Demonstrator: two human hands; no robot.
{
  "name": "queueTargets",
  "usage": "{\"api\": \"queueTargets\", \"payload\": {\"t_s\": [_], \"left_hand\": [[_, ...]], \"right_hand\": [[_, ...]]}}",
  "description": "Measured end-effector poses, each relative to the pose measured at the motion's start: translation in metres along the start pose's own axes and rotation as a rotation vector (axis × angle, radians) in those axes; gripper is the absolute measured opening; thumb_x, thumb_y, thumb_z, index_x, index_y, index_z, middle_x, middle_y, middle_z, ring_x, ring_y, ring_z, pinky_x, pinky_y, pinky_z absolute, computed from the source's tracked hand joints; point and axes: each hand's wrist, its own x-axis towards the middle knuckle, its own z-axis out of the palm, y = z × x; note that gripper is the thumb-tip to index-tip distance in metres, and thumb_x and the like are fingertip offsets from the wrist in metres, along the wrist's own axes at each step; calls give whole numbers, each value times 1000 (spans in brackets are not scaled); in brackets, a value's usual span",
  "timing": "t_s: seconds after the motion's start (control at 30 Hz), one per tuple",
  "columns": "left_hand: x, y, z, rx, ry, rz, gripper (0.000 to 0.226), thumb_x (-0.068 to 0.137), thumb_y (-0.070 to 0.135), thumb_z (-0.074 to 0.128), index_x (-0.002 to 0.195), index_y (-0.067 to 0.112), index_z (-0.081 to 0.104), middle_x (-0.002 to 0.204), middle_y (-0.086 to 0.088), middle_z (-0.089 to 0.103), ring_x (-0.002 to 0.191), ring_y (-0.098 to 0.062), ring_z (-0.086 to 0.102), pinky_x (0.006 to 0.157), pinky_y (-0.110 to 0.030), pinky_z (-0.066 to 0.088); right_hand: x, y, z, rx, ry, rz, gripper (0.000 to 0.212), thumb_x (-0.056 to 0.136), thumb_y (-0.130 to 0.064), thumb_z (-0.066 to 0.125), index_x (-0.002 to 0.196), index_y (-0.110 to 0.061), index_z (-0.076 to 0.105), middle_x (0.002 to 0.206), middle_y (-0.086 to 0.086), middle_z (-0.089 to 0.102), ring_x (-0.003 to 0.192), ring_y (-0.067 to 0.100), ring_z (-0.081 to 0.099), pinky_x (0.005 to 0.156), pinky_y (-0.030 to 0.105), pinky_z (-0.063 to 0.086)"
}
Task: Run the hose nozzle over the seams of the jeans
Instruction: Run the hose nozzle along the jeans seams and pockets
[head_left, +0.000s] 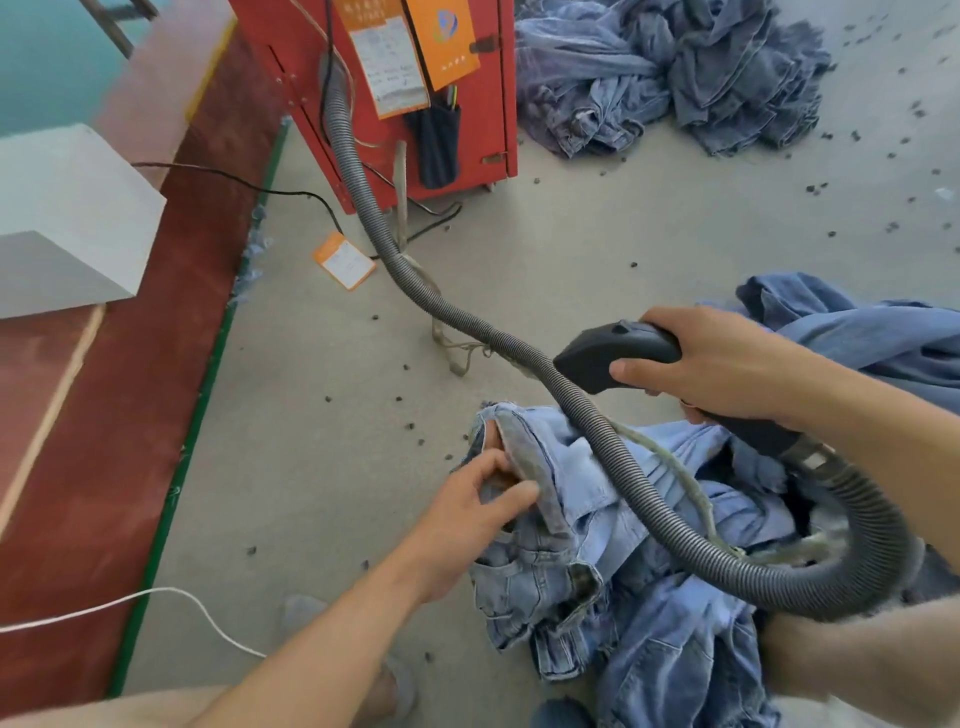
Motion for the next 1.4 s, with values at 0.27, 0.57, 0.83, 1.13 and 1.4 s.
{"api": "queueTargets", "payload": {"t_s": [0.27, 0.57, 0.83, 1.13, 1.4], "left_hand": [[15, 19, -20, -599, 335, -299, 42, 96, 4, 61, 137, -7, 57, 134, -28, 64, 119, -46, 65, 103, -59, 52], [9, 21, -29, -791, 105, -346, 51, 110, 39, 35, 141, 5, 56, 136, -24, 64, 122, -40, 65, 92, -54, 59], [31, -9, -48, -538, 635, -375, 48, 109, 35, 48, 147, 4, 49, 139, -13, 62, 113, -32, 68, 91, -48, 59], [26, -80, 15, 941, 339, -641, 127, 49, 105, 51, 149, 33, 21, 162, -15, -19, 141, -45, 29, 110, -61, 30], [23, -105, 41, 1244, 260, -548, 89, 76, 93, 37, 121, 21, 66, 128, -6, 59, 123, -29, 50, 100, -45, 38]], "right_hand": [[-17, -9, 2, -139, 46, -117, 25, 88, -58, 63, 98, -36, 56, 69, -9, 63, 55, -2, 63, 48, 19, 41], [-19, -13, 44, -245, -177, -233, 30, 86, -64, 63, 101, -41, 52, 77, -10, 69, 65, 4, 64, 60, 25, 53], [17, 4, 44, -120, 189, 1, 34, 97, -52, 62, 106, -21, 53, 81, 2, 62, 72, 24, 60, 57, 35, 40], [-3, 17, 43, -204, 173, -114, 40, 92, -57, 59, 112, -24, 51, 76, -11, 56, 70, 19, 57, 57, 35, 39], [-7, 27, 52, -243, 144, -177, 36, 92, -59, 56, 110, -29, 45, 75, -12, 55, 66, 19, 55, 54, 24, 35]]}}
